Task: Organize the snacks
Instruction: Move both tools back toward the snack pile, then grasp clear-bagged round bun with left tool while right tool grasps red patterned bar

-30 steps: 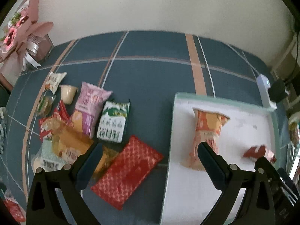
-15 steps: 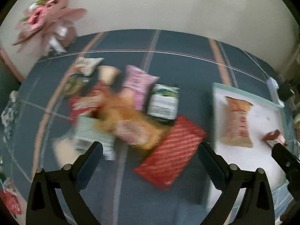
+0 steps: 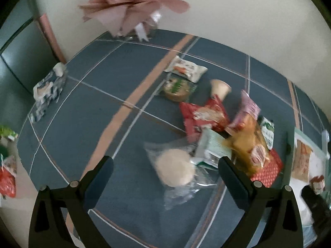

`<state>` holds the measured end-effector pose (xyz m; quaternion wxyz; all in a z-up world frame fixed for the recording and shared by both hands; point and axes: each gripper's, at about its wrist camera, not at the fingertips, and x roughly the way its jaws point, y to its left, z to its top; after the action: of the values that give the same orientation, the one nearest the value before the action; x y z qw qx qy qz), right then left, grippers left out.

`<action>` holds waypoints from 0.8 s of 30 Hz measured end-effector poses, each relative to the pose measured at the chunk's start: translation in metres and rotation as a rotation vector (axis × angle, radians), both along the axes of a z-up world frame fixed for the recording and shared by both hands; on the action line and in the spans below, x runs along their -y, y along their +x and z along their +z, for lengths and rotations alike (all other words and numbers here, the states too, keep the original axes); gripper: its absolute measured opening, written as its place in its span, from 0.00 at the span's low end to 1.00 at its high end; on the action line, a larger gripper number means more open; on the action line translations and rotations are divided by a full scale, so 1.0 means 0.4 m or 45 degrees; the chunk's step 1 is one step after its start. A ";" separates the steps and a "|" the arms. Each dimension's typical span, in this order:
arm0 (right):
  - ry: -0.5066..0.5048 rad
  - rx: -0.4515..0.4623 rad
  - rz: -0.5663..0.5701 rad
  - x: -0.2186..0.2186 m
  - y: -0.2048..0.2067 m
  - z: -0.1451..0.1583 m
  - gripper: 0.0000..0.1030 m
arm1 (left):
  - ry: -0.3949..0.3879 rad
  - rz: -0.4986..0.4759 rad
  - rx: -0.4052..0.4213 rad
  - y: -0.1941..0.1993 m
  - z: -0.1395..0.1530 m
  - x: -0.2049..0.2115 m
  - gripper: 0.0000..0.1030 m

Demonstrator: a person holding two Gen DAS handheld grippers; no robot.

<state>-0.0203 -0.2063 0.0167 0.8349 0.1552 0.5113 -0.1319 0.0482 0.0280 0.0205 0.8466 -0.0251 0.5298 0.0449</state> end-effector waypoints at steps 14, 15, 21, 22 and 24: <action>0.111 -0.125 0.013 -0.037 0.066 -0.138 0.83 | -0.158 0.127 -0.243 0.052 -0.131 -0.054 0.98; 0.109 -0.124 0.007 -0.035 0.069 -0.141 0.80 | -0.158 0.135 -0.255 0.055 -0.138 -0.055 0.98; 0.067 -0.090 0.027 -0.053 0.093 -0.128 0.79 | -0.158 0.142 -0.295 0.073 -0.166 -0.052 0.98; 0.054 -0.090 0.033 -0.057 0.098 -0.127 0.79 | -0.159 0.142 -0.298 0.076 -0.169 -0.050 0.98; 0.042 -0.110 0.037 -0.065 0.110 -0.138 0.79 | -0.168 0.144 -0.310 0.084 -0.179 -0.048 0.98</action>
<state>0.0236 -0.1803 -0.0383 0.8112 0.1558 0.5511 -0.1178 0.0817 0.0471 -0.0510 0.7687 -0.1046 0.6281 0.0603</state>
